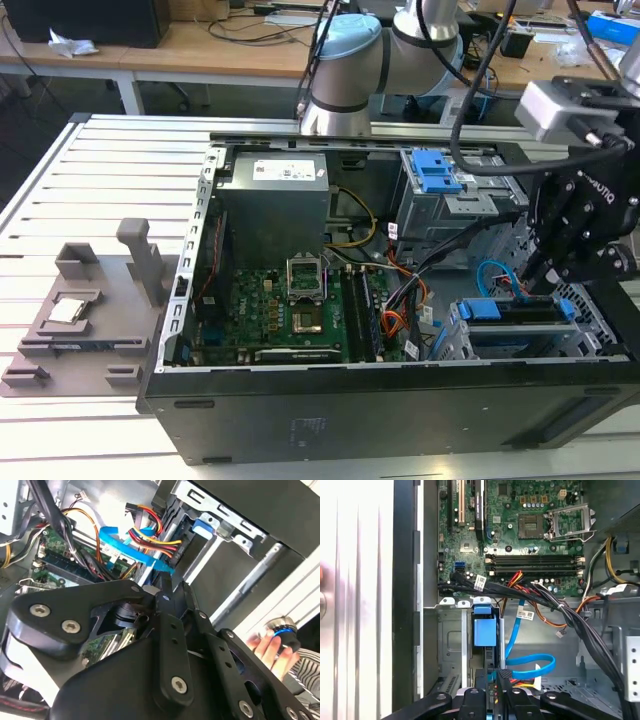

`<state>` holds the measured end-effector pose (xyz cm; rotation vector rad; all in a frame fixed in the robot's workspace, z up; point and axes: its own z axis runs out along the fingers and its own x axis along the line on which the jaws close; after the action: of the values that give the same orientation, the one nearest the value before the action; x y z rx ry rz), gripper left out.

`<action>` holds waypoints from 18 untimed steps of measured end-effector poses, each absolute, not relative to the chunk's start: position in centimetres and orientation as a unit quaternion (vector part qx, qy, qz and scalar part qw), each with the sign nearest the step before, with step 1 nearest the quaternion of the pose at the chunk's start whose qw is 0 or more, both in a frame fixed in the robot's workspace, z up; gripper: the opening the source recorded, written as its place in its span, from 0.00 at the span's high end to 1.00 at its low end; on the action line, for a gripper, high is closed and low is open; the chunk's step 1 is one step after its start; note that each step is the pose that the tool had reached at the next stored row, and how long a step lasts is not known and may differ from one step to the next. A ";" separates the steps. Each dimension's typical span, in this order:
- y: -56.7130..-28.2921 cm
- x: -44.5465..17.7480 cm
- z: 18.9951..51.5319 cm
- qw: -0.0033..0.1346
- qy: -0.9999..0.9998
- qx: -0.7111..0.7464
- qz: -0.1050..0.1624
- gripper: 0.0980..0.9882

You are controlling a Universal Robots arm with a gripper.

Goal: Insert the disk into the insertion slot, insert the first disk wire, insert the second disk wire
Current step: 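Insert the second disk wire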

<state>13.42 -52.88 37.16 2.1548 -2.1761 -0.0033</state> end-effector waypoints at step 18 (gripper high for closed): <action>-52.5 13.4 39.5 0.040 -0.710 0.703 -0.001 0.99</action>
<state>13.42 -52.49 39.52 2.1549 -2.1762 -0.0035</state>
